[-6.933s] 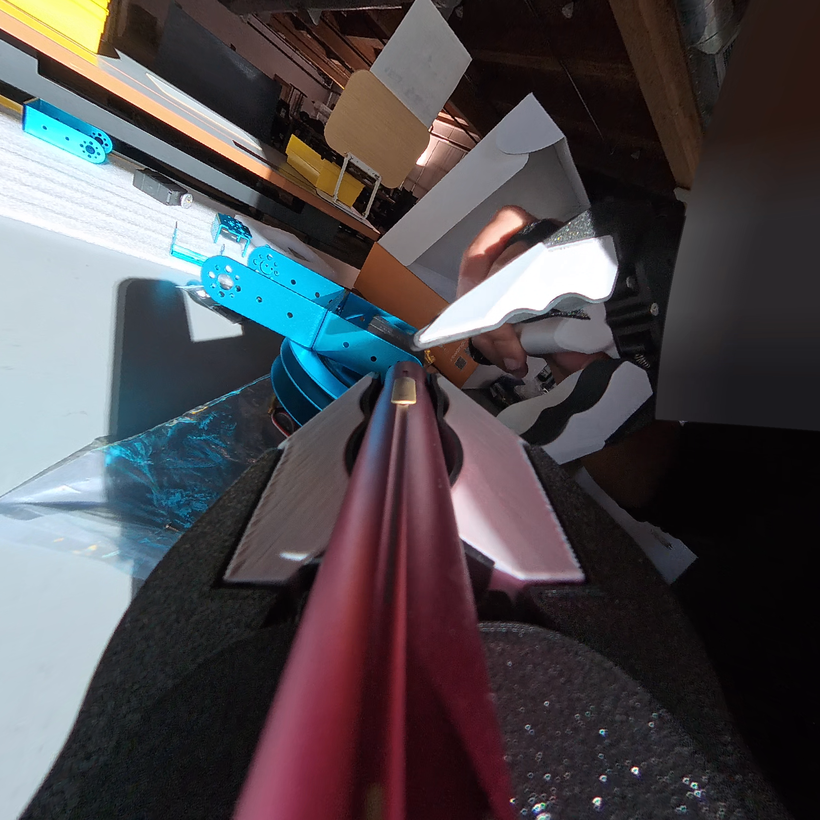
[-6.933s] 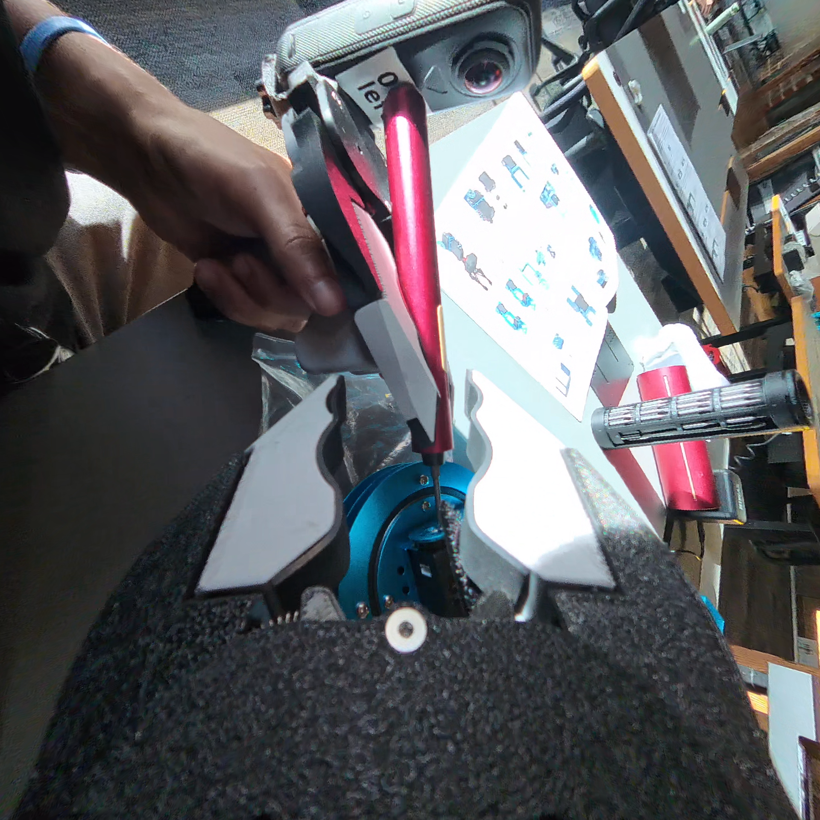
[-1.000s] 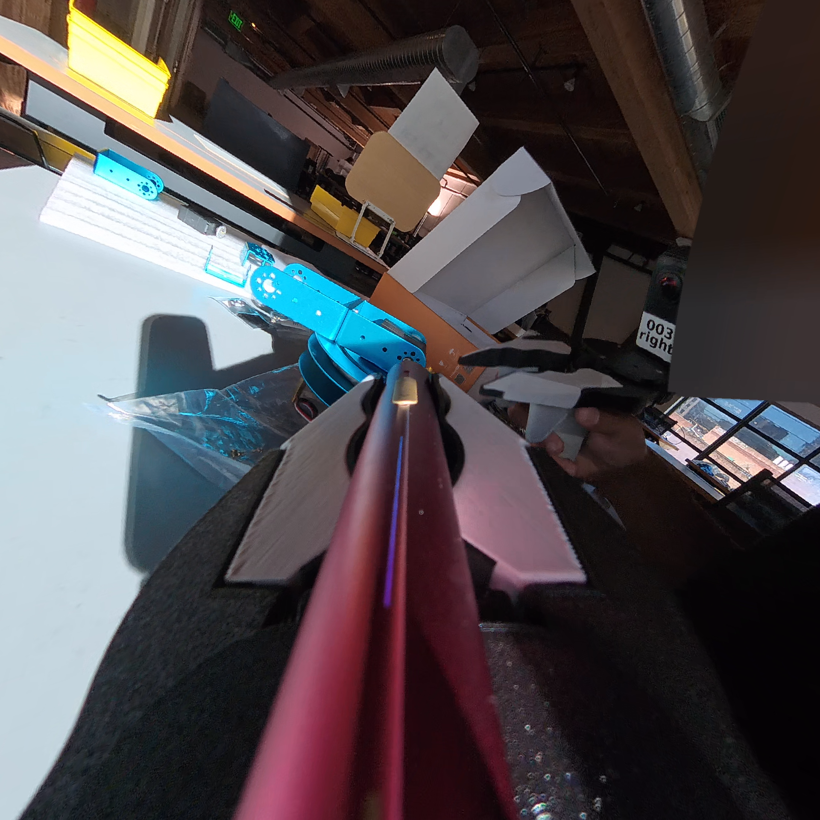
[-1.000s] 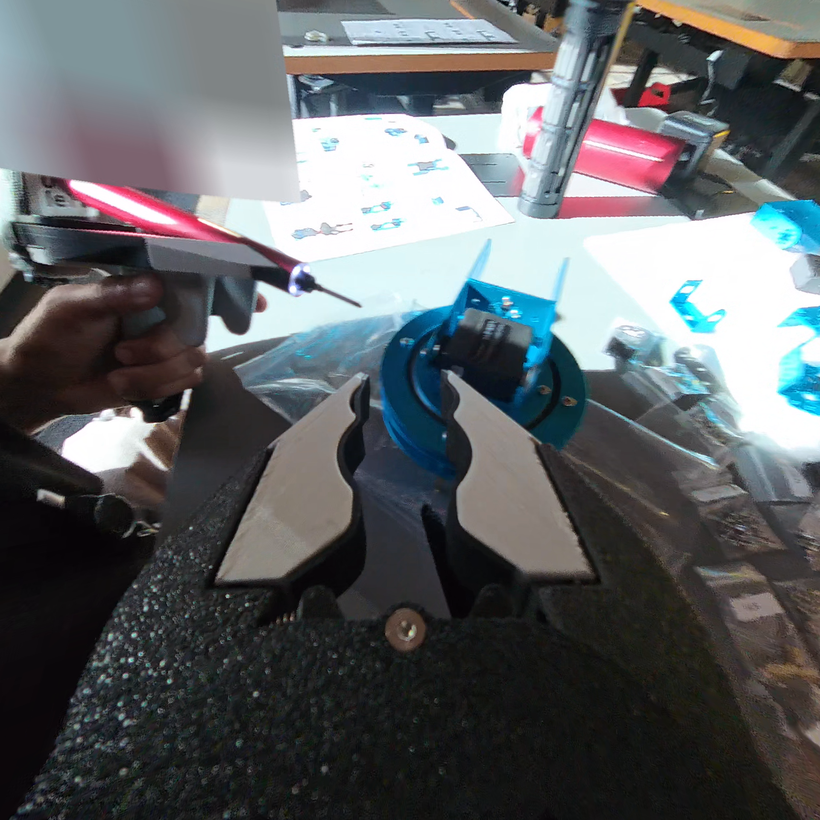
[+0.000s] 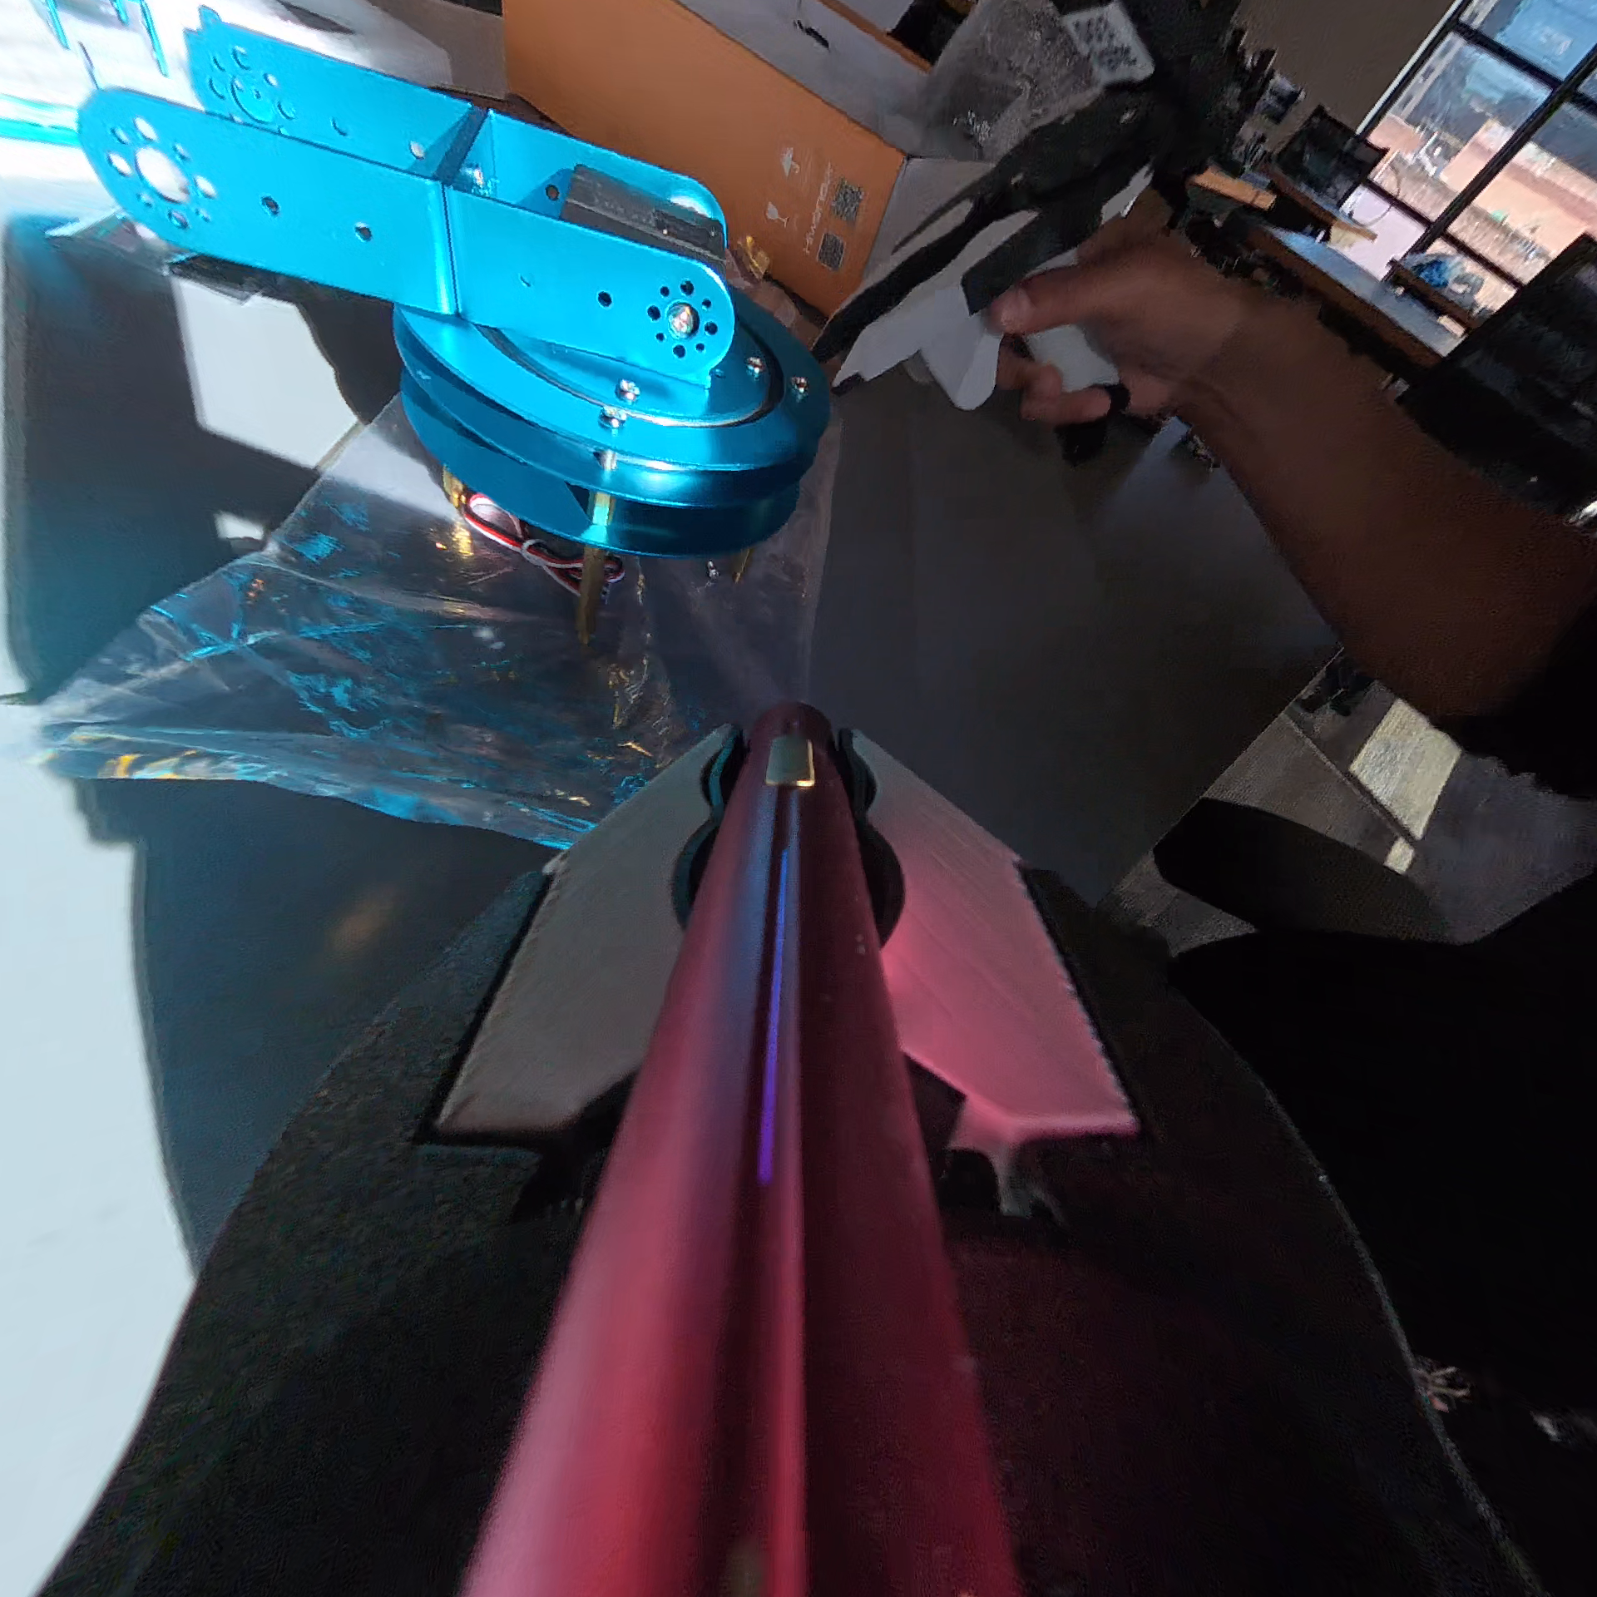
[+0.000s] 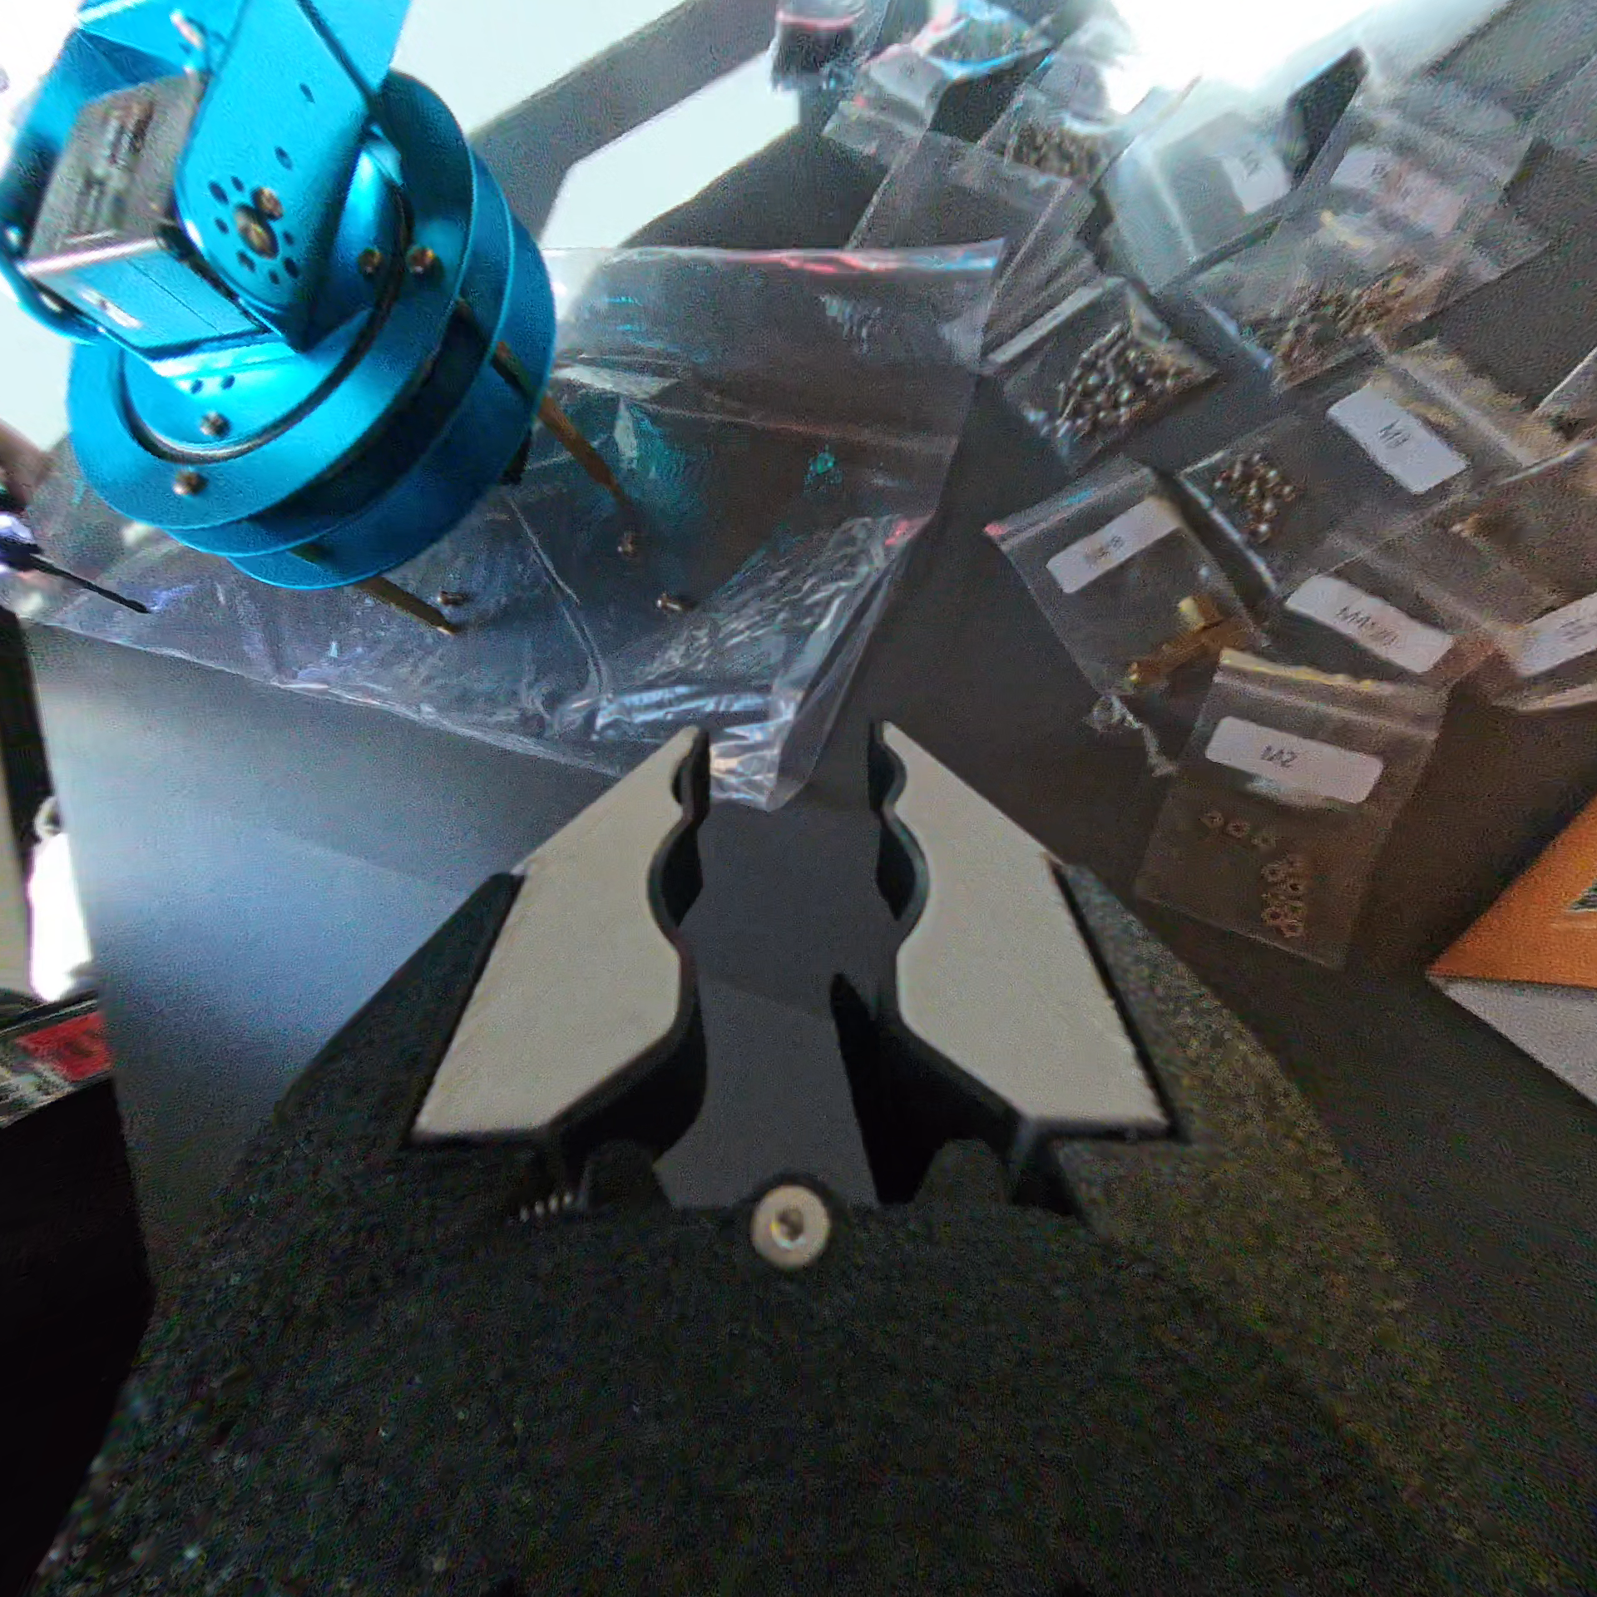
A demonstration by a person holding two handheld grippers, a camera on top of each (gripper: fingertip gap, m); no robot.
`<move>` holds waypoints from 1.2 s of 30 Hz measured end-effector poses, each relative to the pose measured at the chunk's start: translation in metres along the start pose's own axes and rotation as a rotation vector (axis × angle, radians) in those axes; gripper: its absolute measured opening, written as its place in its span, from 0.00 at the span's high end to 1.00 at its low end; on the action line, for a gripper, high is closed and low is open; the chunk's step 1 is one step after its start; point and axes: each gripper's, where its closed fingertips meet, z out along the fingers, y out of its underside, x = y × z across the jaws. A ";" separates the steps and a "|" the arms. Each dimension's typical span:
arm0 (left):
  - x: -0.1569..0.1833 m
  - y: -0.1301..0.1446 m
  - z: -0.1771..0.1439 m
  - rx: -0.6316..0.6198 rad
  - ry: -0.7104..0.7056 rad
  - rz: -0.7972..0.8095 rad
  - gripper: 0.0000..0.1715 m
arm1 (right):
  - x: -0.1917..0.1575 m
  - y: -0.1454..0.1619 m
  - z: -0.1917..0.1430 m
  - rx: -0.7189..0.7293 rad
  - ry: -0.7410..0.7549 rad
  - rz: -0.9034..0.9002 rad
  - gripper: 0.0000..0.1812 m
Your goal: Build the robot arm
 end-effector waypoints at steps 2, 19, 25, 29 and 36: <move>0.004 -0.003 0.009 0.026 0.039 -0.078 0.88 | -0.011 0.007 0.005 0.004 -0.140 0.058 0.82; -0.048 0.016 -0.014 -0.246 -0.077 -0.115 0.88 | -0.059 0.059 -0.009 -0.083 -0.283 0.173 1.00; -0.060 -0.003 -0.036 -0.273 -0.098 0.039 0.89 | -0.010 0.042 -0.026 -0.010 0.025 -0.049 0.85; -0.100 -0.033 -0.039 -0.230 -0.142 0.016 0.84 | 0.010 -0.004 -0.020 0.080 0.017 -0.036 0.77; -0.107 -0.024 -0.053 -0.218 0.032 -0.287 0.70 | 0.033 -0.020 0.030 0.046 -0.018 0.070 0.79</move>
